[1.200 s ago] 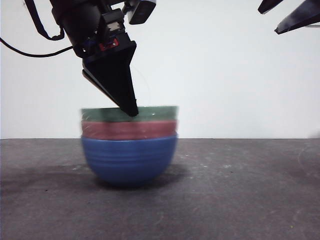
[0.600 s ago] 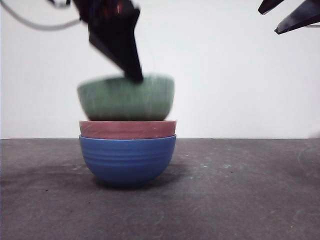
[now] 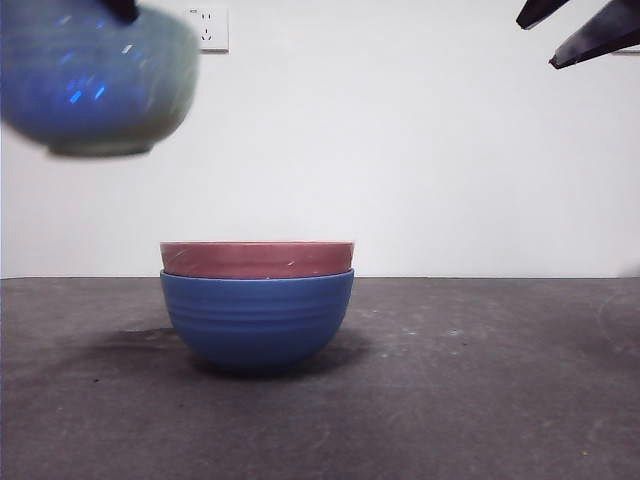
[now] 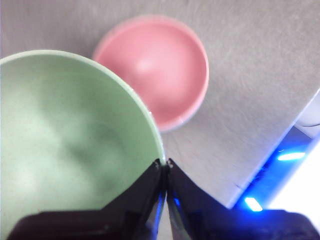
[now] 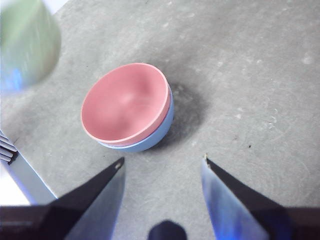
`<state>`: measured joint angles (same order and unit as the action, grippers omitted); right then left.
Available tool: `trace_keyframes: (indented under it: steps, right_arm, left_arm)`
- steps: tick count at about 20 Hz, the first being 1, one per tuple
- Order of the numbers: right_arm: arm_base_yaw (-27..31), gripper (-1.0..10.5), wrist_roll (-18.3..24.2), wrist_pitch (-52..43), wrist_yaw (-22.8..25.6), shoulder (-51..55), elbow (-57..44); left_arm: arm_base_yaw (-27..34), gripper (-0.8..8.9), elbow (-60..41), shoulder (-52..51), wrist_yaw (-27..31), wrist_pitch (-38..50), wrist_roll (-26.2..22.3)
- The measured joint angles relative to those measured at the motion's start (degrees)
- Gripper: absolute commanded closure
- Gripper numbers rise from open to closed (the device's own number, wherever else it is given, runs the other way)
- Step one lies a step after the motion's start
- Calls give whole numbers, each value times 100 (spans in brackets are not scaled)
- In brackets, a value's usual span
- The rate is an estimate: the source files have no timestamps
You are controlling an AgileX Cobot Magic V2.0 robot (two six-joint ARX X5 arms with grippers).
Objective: Pick up the green bowl on the top,put the green bowl on the left,pick up the red bowl in the middle,put the red bowl on the right
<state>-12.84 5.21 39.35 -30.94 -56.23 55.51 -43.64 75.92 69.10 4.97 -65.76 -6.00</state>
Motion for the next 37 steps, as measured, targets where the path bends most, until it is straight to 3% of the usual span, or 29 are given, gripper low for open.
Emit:
trace_keyframes:
  steps: [3, 7, 11, 15, 16, 19, 22, 25, 30, 37]
  right_arm:
    - [0, 698, 0, 0, 0, 0, 0]
    - [0, 698, 0, 0, 0, -2, 0]
    - [0, 698, 0, -2, 0, -2, 0]
    - [0, 697, 0, -17, 0, -2, 0]
    - [0, 696, 0, -22, 0, -2, 0]
    - [0, 692, 0, -48, 0, -2, 0]
    - [-133, 686, 0, -262, -2, -2, 0]
    - [-431, 685, -2, -468, 39, -61, 72]
    - [-1447, 686, 133, -267, 809, -918, 868]
    - [-2894, 695, 654, 376, 1585, -2603, 2284]
  left_arm:
    - [-404, 822, -1049, -221, 238, 378, 708]
    - [-782, 823, -2063, -153, 363, 1303, 1270]
    - [-844, 823, -2756, -94, 369, 2011, 1456]
    - [-846, 812, -2905, 81, 358, 2118, 1464]
    - [-846, 783, -2905, 116, 337, 2131, 1464]
    - [-846, 472, -2905, 195, 197, 2131, 1467]
    - [-846, 467, -2892, 197, 197, 2068, 1624]
    - [-844, 467, -2583, -44, 221, 1685, 1720]
    - [-658, 468, -1576, -1064, 280, 1574, 1668]
    - [866, 468, -1095, -2177, 1360, 485, 1180]
